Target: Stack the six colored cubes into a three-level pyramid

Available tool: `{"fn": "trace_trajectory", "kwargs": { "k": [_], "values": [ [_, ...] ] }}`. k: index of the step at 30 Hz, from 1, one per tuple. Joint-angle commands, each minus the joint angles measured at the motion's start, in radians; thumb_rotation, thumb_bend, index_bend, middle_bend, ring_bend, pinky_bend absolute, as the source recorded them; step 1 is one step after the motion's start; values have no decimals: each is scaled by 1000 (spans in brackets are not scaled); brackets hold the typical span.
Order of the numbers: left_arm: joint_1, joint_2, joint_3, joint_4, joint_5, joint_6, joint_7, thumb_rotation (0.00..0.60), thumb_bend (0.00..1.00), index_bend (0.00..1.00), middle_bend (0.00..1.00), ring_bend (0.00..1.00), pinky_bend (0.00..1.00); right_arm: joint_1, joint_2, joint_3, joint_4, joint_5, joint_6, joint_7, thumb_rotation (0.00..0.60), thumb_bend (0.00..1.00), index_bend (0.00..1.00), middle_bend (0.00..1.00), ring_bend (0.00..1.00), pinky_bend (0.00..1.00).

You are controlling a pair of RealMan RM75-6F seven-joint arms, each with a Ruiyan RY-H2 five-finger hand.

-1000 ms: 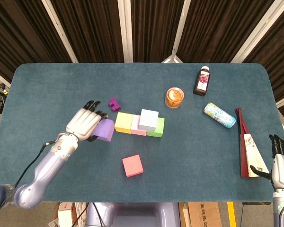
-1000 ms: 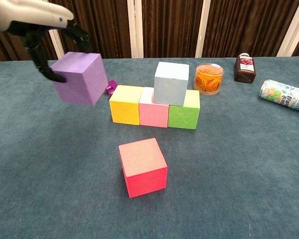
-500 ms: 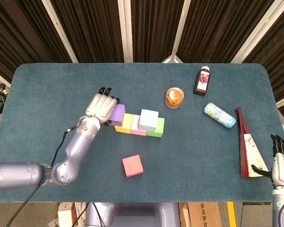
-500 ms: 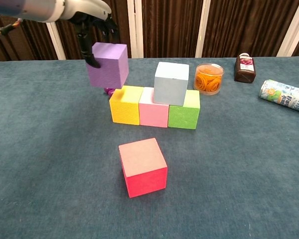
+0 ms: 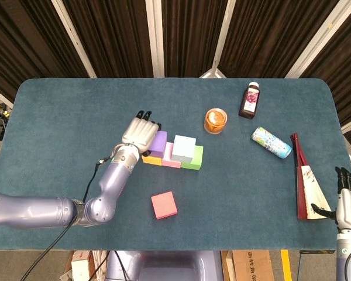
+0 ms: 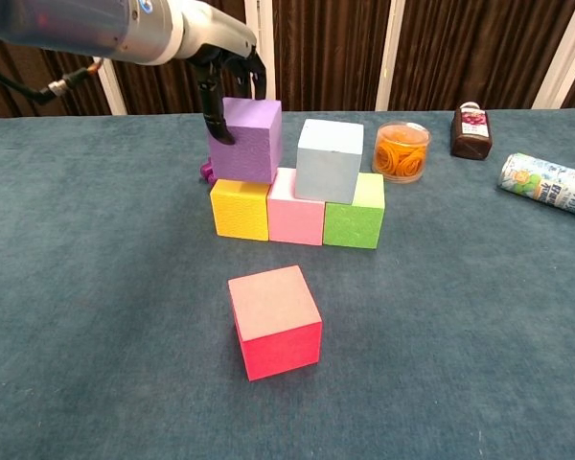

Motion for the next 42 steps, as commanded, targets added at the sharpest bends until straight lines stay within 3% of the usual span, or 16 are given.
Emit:
{"fn": "trace_trajectory", "kwargs": {
  "k": [1,42],
  "values": [
    [-4,-8,7,4,3,9,-3,600,442,311,331,0,0,-1,1,1,0,0,1,3,600,97,24,70,3,0],
    [-14,-106,9,58,52,59,-36,600,392,305,319,0,0,-12,19,8,-9,6,8,23,600,96,35,70,3,0]
  ]
}}
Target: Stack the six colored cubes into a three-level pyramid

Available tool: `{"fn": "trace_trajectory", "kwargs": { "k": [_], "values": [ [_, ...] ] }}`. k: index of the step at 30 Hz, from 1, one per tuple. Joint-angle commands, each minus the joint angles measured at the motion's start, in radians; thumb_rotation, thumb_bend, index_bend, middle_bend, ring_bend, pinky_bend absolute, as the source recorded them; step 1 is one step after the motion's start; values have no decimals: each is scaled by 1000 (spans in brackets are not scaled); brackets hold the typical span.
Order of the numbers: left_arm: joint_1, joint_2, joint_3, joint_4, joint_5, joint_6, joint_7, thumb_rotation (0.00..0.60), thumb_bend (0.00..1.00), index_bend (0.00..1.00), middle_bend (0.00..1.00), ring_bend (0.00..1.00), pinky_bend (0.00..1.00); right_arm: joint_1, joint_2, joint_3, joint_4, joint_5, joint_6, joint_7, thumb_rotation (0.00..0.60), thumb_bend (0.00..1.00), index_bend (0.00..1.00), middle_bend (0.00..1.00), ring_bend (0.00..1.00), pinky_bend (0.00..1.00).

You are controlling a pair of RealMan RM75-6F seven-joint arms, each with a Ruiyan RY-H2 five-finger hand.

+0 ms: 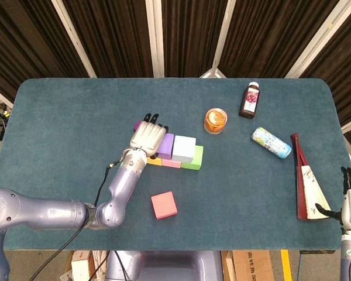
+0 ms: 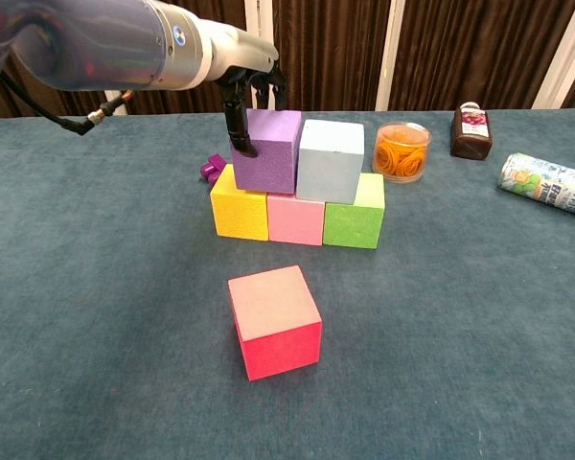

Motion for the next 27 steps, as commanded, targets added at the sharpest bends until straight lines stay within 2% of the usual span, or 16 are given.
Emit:
{"fn": "trace_trajectory", "kwargs": {
  "k": [1,27],
  "values": [
    [1,-3,-1,4,-2,0,0,600,392,305,318,0,0,-1,1,1,-1,1,1,1,600,96,35,70,3,0],
    [2,-23,-5,15,2,7,14,600,380,283,290,0,0,-1,0,4,-4,10,1,-5,600,97,37,70,3,0]
  ]
}}
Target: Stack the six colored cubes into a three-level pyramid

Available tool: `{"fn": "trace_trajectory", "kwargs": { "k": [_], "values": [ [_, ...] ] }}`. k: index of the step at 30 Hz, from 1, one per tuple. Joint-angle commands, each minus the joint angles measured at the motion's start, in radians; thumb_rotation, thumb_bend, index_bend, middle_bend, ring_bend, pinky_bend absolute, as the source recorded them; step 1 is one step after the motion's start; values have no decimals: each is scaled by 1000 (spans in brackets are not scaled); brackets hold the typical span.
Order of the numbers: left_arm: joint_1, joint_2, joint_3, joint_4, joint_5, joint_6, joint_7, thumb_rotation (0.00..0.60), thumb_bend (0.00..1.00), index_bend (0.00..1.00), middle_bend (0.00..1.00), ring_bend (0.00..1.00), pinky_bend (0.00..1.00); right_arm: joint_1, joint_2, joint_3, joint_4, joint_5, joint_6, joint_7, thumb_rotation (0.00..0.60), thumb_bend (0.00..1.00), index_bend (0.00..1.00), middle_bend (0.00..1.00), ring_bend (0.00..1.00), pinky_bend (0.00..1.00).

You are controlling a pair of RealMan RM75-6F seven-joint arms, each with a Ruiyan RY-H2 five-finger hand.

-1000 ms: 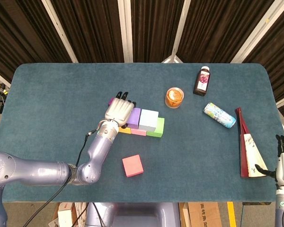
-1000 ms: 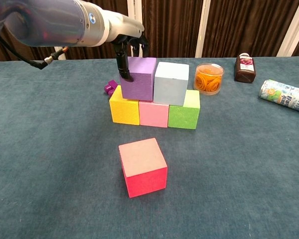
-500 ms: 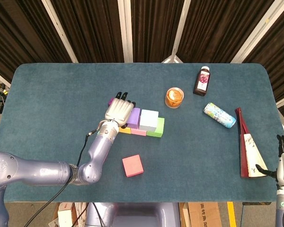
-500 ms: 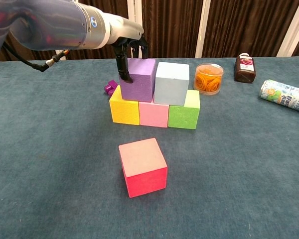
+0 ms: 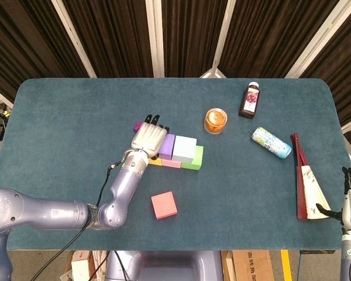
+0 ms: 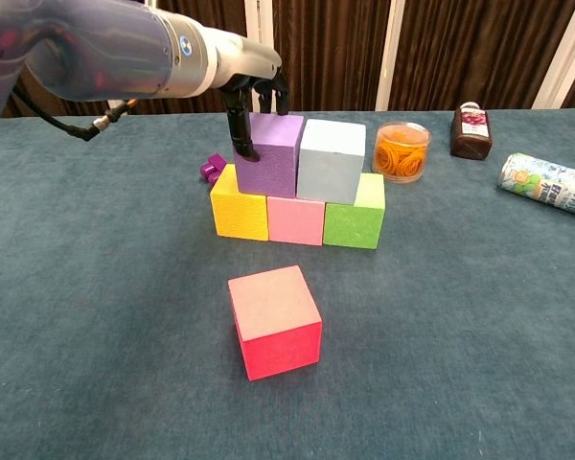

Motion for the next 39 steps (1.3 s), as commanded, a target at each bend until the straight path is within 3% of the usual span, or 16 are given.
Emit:
{"fn": "trace_trajectory", "kwargs": {
  "k": [1,39],
  "values": [
    [-1,-1,-1,0,-4,3,4,600,374,279,287,0,0,0,0,1,0,2,1,0,600,97,37,70,3,0],
    [-5,-6,-11,-20,-46,51,69,600,354,246,254,0,0,3,-3,3,-1,15,-4,-8,600,97,37,70,3,0]
  ]
}}
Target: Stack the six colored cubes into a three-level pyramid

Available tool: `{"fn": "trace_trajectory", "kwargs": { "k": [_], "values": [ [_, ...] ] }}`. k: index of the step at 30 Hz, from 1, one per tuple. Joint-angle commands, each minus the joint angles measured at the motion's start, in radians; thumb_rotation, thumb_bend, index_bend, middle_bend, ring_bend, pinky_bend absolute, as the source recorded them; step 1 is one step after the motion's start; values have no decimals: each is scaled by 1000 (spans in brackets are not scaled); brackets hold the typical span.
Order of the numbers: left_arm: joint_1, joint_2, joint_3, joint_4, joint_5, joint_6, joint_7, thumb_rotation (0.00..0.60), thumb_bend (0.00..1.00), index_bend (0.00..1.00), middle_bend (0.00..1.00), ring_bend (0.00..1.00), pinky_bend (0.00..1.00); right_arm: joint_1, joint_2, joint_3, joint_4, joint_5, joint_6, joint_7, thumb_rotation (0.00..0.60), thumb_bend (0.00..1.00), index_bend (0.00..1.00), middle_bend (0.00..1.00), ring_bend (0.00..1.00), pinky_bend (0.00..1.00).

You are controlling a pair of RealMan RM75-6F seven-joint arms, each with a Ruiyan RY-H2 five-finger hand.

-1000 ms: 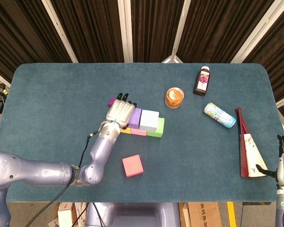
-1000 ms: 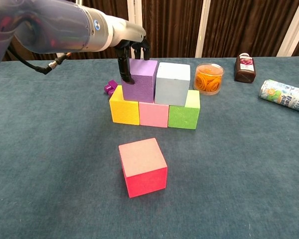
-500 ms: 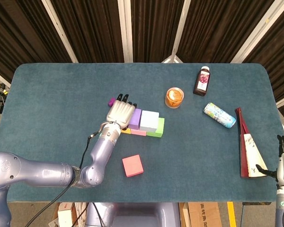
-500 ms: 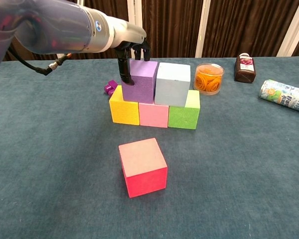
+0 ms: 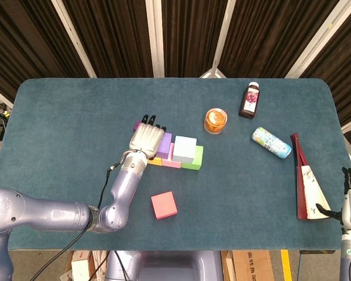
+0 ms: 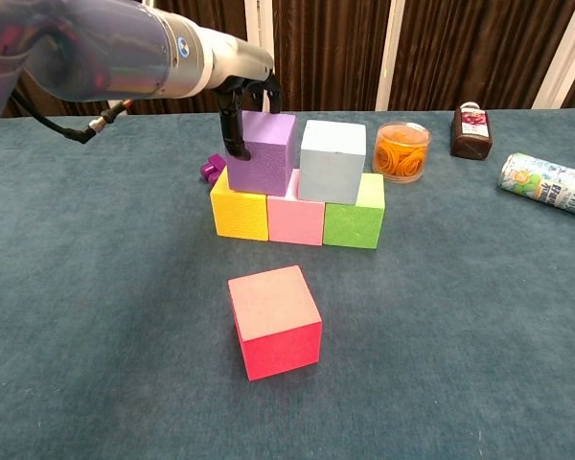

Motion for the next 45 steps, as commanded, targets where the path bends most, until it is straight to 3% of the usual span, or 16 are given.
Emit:
{"fn": "trace_trajectory", "kwargs": {
  "k": [1,45],
  "values": [
    [1,0,-2,-1,0,-2,0,600,354,246,253,0,0,0,-1,1,0,2,0,-1,600,97,37,70,3,0],
    [17,-12,-15,-3,19,-3,-4,600,311,239,243,0,0,3,-3,5,-1,22,-4,-12,600,97,38,70,3,0]
  ]
}}
